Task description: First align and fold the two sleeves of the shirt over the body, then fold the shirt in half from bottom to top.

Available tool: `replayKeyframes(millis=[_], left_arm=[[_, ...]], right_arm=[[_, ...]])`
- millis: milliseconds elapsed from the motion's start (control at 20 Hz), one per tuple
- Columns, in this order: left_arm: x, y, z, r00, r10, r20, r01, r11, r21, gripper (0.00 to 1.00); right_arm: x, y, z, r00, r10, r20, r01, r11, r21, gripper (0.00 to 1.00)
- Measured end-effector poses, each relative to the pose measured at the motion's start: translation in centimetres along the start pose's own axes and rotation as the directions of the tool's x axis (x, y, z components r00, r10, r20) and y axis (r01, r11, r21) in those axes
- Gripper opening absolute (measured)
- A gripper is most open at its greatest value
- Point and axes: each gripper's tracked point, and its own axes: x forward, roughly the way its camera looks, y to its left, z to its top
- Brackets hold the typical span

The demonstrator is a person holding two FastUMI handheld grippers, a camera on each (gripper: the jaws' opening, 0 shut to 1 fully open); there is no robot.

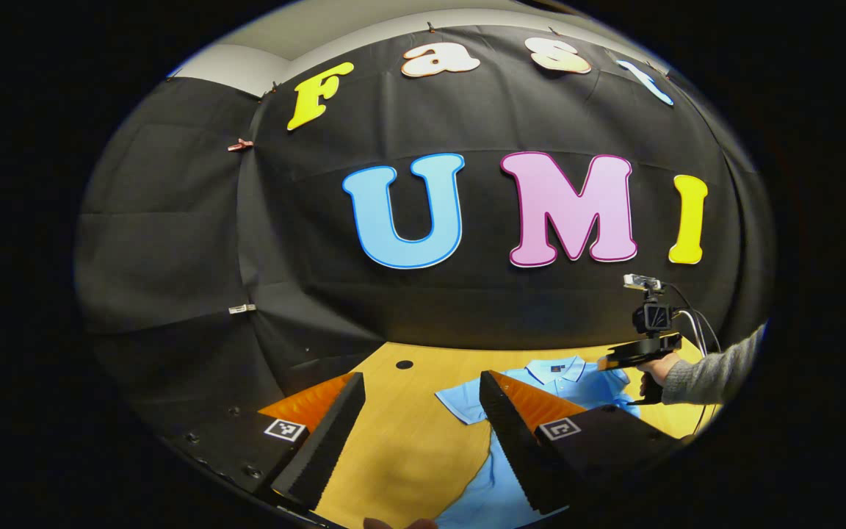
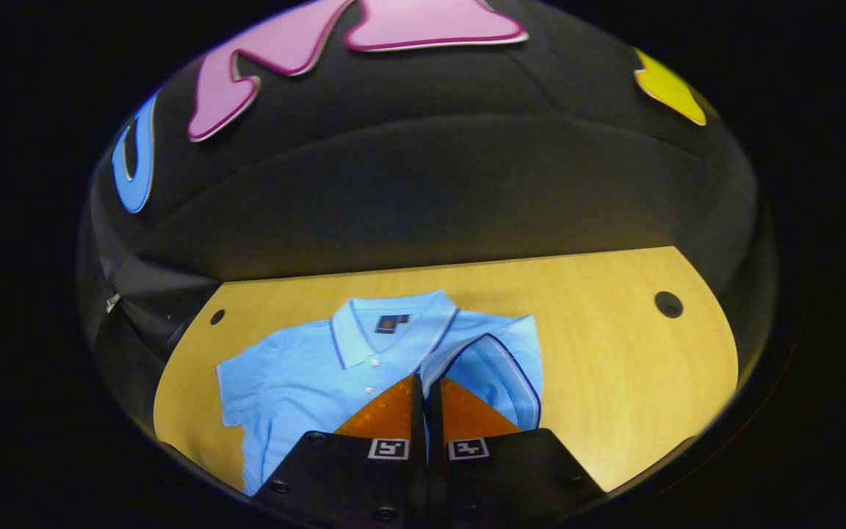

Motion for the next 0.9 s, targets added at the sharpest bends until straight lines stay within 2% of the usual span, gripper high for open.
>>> replayKeyframes(millis=[150, 300, 700, 800, 850, 900], left_arm=[[-0.9, 1.6, -0.4, 0.999, 0.033, -0.009, -0.033, 0.999, -0.003, 0.99], [-1.9, 3.0, -1.0, 0.998, 0.062, -0.021, -0.062, 0.998, -0.009, 0.99], [-2.9, 5.9, -2.0, 0.992, 0.116, -0.045, -0.117, 0.993, -0.016, 0.99], [-2.4, 5.9, -2.1, 0.992, 0.112, -0.049, -0.113, 0.993, -0.021, 1.0], [-2.1, 5.8, -2.2, 0.993, 0.107, -0.053, -0.109, 0.994, -0.024, 1.0], [-1.8, 5.7, -2.4, 0.993, 0.1, -0.059, -0.101, 0.994, -0.027, 1.0]], right_arm=[[0.9, 5.2, -2.3, 0.996, 0.073, -0.051, -0.075, 0.996, -0.055, 0.05], [2.0, 8.3, -4.9, 0.989, 0.1, -0.106, -0.112, 0.987, -0.113, 0.05], [4.3, 9.1, -8.1, 0.984, 0.069, -0.165, -0.092, 0.986, -0.14, 0.05], [4.3, 9.3, -8.6, 0.981, 0.073, -0.182, -0.098, 0.986, -0.132, 0.13], [4.2, 9.4, -8.8, 0.979, 0.08, -0.186, -0.106, 0.986, -0.13, 0.24], [4.2, 9.6, -8.8, 0.98, 0.084, -0.183, -0.109, 0.985, -0.131, 0.24]])
